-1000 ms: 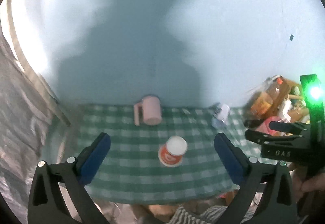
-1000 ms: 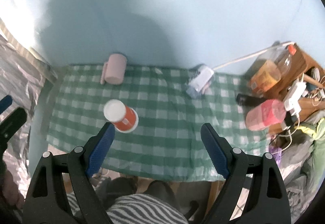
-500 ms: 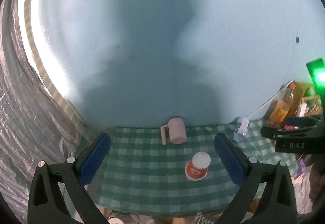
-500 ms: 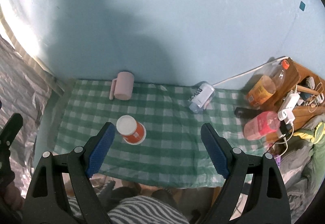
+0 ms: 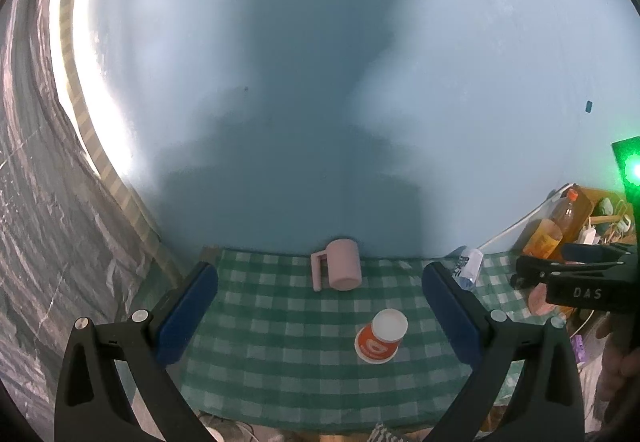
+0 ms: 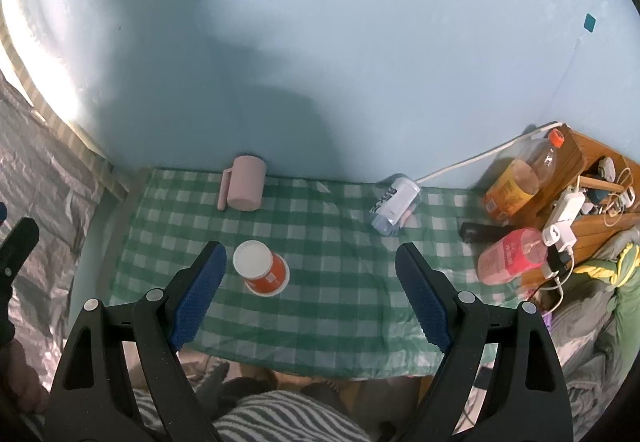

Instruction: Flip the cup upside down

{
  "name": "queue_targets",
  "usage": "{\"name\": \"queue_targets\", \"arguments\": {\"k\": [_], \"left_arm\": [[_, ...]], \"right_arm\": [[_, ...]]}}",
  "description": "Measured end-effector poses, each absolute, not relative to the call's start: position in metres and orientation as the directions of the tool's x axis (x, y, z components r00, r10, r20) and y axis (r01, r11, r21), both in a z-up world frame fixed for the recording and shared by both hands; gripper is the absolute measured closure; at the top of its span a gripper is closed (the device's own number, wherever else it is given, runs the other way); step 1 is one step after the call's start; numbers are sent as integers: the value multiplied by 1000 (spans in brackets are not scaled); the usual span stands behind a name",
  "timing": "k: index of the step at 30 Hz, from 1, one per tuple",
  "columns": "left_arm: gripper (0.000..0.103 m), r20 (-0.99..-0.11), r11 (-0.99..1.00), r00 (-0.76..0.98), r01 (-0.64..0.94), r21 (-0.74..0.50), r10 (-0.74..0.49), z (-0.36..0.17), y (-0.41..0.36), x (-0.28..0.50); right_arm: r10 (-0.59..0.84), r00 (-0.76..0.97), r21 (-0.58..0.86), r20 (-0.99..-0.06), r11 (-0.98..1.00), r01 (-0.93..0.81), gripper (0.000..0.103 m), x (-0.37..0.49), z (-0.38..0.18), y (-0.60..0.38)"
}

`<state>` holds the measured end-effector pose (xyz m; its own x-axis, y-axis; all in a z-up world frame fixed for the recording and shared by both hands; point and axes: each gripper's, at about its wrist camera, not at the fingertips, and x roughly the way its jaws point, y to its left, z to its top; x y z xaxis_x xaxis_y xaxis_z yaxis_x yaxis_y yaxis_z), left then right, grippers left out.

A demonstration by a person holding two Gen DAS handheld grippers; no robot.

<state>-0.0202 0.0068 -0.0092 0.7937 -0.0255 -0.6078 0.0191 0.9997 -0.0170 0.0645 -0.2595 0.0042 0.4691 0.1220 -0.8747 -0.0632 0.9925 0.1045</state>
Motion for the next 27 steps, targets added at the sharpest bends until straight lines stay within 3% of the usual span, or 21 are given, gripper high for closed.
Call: {"name": "queue_targets", "arguments": {"k": [9, 27], "left_arm": [[0, -651, 1000, 759, 11, -27, -26, -17, 9, -17], [0, -636, 1000, 771, 18, -10, -20, -14, 1, -24]], "right_arm": [[126, 456, 106, -881, 992, -69, 16, 63, 3, -257], [125, 452, 107, -883, 992, -64, 16, 61, 0, -255]]}}
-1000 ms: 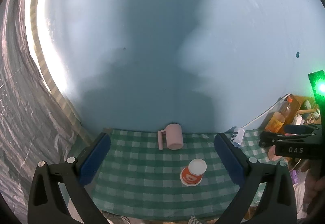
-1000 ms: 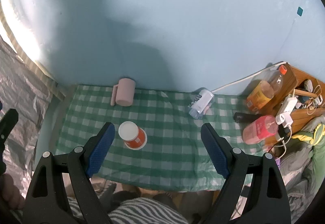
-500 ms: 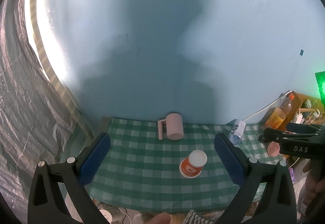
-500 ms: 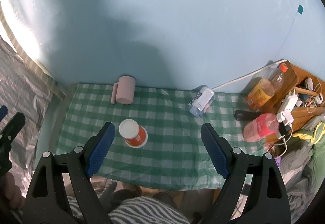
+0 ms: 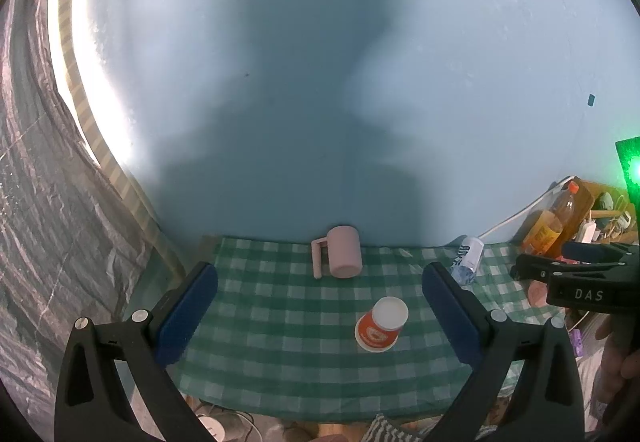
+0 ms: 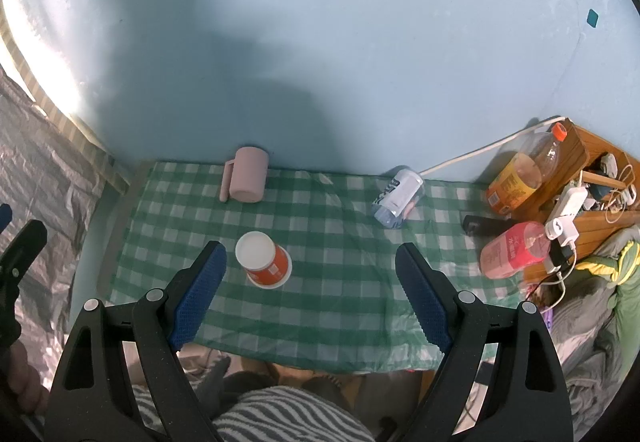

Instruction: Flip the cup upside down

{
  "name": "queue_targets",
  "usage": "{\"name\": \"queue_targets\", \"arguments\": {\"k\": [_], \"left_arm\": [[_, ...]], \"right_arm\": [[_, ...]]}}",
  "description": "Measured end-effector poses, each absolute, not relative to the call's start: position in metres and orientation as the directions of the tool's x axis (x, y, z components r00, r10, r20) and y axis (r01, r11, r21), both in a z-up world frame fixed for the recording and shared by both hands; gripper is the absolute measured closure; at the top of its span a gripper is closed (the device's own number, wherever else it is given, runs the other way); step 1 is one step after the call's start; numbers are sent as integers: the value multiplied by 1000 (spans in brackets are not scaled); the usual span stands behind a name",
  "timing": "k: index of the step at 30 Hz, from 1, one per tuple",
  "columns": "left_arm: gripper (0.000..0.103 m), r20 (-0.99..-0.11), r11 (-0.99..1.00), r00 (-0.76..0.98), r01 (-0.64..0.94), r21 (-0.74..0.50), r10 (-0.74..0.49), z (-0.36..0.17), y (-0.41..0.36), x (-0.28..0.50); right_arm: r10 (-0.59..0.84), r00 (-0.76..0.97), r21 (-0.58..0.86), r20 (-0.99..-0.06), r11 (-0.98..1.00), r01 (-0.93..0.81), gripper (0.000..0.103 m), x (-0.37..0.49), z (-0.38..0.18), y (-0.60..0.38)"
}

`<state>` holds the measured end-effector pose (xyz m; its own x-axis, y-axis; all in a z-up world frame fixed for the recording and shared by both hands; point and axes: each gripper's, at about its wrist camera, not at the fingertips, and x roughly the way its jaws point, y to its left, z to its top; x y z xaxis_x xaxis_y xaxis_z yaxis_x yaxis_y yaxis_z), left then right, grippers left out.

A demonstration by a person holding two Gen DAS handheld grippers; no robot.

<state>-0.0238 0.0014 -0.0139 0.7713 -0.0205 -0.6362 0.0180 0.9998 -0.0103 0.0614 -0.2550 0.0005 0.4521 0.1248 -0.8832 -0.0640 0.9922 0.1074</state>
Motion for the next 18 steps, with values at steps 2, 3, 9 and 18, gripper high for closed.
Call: {"name": "queue_targets", "arguments": {"k": [2, 3, 9, 18], "left_arm": [[0, -637, 1000, 770, 18, -9, -19, -14, 1, -24], [0, -638, 1000, 770, 18, -7, -19, -14, 1, -24], [0, -647, 1000, 762, 21, 4, -13, -15, -2, -26], [0, -654, 1000, 756, 26, 8, -15, -15, -1, -28]], "right_arm": [[125, 451, 107, -884, 992, -67, 16, 62, 1, -255], [125, 450, 106, -884, 992, -67, 16, 61, 1, -254], [128, 447, 108, -885, 992, -70, 16, 56, -2, -254], [128, 445, 107, -886, 992, -71, 16, 54, -2, -254]]}}
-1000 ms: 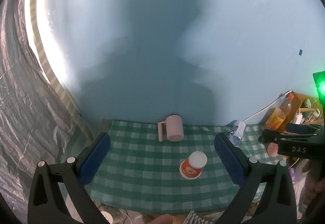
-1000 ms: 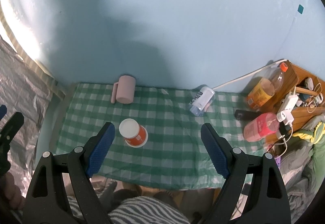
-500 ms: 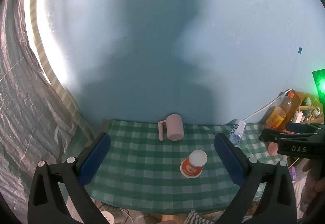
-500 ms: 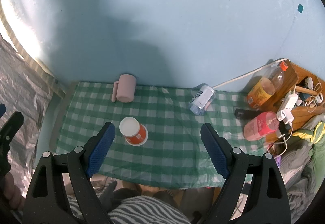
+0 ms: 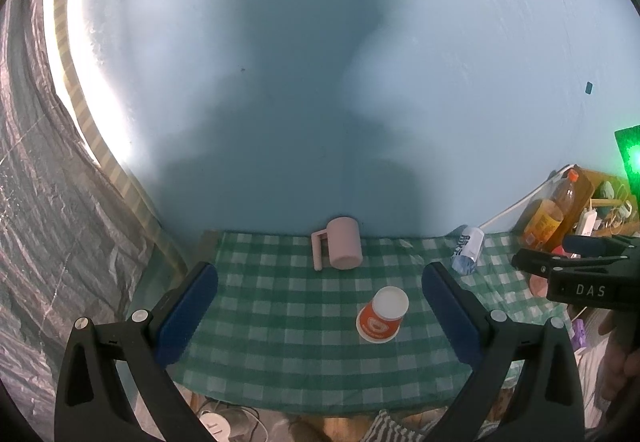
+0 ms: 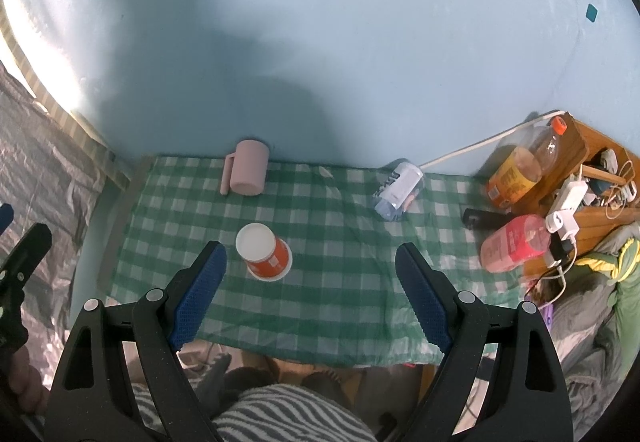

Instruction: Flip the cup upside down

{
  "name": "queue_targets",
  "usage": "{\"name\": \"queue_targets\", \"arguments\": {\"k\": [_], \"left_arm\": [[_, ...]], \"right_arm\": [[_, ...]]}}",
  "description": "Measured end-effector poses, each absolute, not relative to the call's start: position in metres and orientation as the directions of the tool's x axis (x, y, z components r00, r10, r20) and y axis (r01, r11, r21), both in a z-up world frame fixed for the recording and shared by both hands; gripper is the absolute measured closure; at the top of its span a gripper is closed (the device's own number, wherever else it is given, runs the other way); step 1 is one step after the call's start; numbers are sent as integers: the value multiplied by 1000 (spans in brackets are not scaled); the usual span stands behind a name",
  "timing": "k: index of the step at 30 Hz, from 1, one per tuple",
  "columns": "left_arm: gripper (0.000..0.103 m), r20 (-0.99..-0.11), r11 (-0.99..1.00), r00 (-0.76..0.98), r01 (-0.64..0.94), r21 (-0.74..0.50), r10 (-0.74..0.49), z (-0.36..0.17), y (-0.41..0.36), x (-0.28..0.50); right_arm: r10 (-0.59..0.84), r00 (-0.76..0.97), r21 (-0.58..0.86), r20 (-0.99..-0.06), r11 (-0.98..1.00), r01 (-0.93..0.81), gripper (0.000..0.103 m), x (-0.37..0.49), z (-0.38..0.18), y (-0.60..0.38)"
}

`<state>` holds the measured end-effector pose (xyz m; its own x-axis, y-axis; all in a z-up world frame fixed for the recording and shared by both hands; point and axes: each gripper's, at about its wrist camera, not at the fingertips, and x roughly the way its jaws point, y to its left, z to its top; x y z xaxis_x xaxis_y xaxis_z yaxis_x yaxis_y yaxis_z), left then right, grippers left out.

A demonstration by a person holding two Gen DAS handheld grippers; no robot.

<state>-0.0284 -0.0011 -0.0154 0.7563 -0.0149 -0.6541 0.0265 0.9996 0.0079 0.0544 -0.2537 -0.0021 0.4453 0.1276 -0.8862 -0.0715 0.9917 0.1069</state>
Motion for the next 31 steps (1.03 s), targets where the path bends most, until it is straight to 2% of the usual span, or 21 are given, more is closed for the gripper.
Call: {"name": "queue_targets", "arguments": {"k": [31], "left_arm": [[0, -662, 1000, 749, 25, 7, -14, -14, 6, -35]], "right_arm": [[128, 442, 108, -888, 992, -70, 16, 52, -2, -254]]}}
